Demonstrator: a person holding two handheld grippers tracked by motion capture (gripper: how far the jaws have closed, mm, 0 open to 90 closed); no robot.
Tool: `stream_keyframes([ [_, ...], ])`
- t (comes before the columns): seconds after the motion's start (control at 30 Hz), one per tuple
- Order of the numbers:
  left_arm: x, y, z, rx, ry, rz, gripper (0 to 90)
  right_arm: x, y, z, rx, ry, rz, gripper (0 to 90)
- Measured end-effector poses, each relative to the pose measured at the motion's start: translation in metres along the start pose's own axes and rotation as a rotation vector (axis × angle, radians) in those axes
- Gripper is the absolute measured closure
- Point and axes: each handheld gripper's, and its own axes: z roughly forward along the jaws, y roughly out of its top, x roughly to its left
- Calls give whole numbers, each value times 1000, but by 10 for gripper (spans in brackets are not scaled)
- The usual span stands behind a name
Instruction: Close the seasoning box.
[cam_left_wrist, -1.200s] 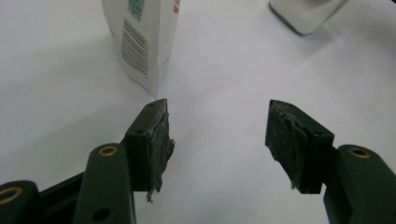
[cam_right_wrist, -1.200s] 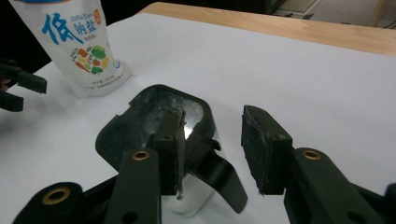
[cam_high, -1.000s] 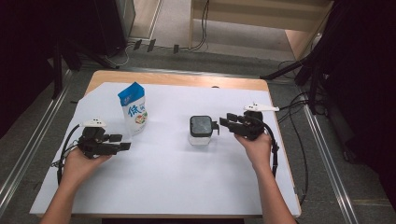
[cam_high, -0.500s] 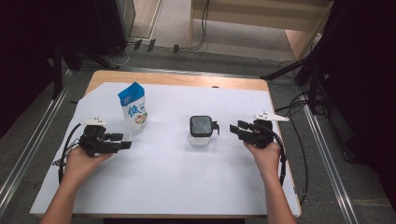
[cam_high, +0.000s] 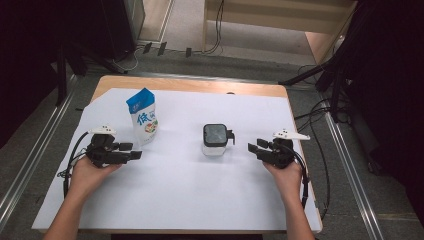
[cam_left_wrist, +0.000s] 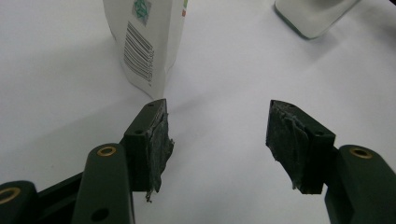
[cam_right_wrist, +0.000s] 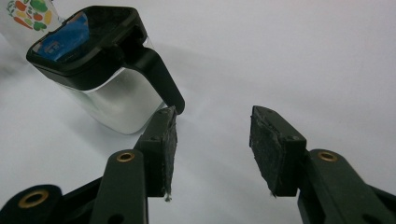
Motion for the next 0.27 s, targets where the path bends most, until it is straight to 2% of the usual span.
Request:
stream_keyframes([
  [0.27, 0, 0, 0, -3, -3, 0, 394, 1, -1, 4, 13, 6, -2, 525],
])
